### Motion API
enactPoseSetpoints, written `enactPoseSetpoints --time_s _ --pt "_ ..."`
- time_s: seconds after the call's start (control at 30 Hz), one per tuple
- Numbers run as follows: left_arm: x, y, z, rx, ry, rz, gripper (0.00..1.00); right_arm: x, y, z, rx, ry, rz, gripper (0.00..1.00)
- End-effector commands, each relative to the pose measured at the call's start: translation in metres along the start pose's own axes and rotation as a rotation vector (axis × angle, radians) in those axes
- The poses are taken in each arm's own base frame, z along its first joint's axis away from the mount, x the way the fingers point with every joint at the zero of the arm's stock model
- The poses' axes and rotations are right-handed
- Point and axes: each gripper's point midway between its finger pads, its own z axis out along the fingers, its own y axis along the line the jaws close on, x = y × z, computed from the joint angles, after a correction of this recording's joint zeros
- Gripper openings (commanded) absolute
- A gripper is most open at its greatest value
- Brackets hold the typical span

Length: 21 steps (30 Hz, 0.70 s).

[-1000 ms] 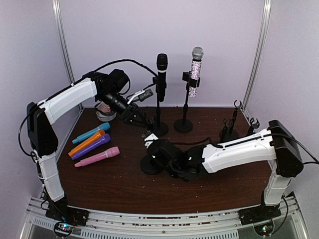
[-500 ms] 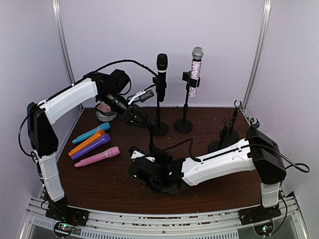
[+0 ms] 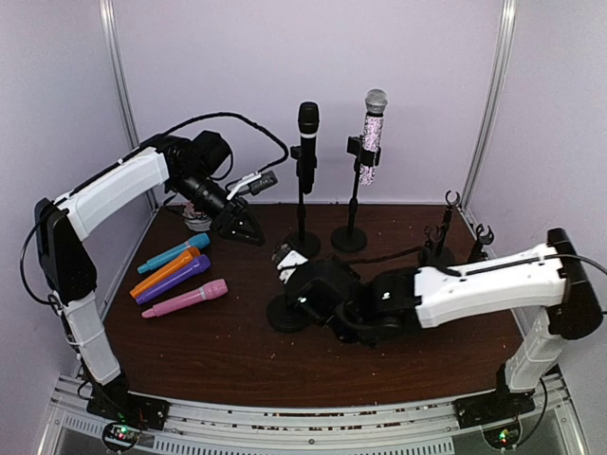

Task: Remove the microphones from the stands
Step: Unscrew the knob on the stand of the microphone stand, then pick up the microphone stand from the center of the board.

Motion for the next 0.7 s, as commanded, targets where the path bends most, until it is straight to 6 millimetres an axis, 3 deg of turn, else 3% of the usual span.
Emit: enactPoseSetpoints --time_s 0.0,0.1,0.23,0.37,0.5,0.67 --pt "0.001 -0.006 -0.018 -0.055 -0.005 0.058 0.47 -0.004 0.005 -0.015 -0.358 -0.022 0.392 0.75" --pt "-0.002 -0.005 -0.02 -0.068 -0.008 0.063 0.47 0.002 0.002 -0.016 -0.495 -0.024 0.55 0.75" --pt "-0.002 0.002 -0.017 -0.078 0.0 0.054 0.47 -0.003 -0.012 -0.009 -0.553 -0.032 0.686 0.75" --pt "-0.002 0.007 -0.019 -0.096 -0.001 0.04 0.47 -0.023 -0.02 -0.003 -0.527 -0.056 0.677 0.83" --pt "0.002 0.023 -0.037 -0.147 -0.028 -0.003 0.53 -0.045 -0.019 -0.002 -0.546 -0.097 0.646 0.97" --pt "0.009 0.031 -0.06 -0.2 -0.062 -0.027 0.58 -0.052 -0.016 0.015 -0.496 -0.068 0.595 1.0"
